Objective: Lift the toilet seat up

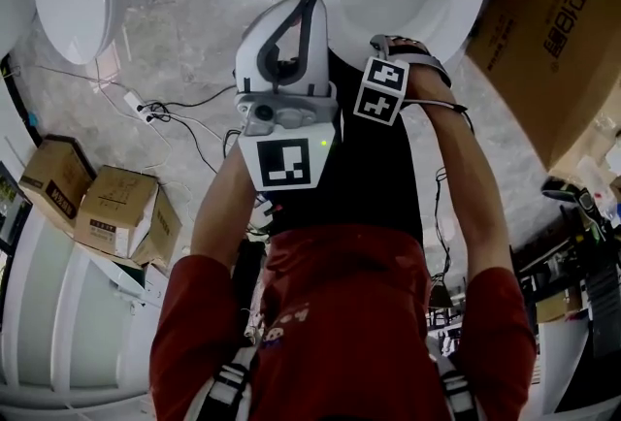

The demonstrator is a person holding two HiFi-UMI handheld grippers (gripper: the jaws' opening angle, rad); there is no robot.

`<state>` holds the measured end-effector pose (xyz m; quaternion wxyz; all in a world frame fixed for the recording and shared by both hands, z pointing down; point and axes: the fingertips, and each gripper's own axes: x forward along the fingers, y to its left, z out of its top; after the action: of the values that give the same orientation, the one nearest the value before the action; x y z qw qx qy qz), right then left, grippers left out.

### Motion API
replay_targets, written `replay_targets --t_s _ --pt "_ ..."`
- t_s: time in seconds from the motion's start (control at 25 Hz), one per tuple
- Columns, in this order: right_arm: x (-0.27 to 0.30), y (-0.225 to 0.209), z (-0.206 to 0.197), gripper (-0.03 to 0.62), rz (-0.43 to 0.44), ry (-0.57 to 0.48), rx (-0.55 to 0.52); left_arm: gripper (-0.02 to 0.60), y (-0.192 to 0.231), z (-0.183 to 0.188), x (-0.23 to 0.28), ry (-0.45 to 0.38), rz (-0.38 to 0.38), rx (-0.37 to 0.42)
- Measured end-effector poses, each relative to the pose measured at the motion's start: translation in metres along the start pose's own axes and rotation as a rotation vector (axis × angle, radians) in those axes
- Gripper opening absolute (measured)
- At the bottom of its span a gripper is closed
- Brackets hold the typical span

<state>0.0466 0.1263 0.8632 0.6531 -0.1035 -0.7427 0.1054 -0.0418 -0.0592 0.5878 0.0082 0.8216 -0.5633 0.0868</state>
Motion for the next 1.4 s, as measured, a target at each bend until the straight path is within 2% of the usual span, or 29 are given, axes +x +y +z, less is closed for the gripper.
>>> replay_targets --t_s 0.52,1.4 --pt "-0.048 0.004 0.005 0.272 -0.033 -0.009 0.010 0.008 0.007 0.042 -0.010 -0.031 0.035 -0.004" --pt "-0.136 -0.012 0.012 0.267 -0.183 -0.039 0.018 0.008 0.011 0.116 -0.043 -0.066 0.063 0.009"
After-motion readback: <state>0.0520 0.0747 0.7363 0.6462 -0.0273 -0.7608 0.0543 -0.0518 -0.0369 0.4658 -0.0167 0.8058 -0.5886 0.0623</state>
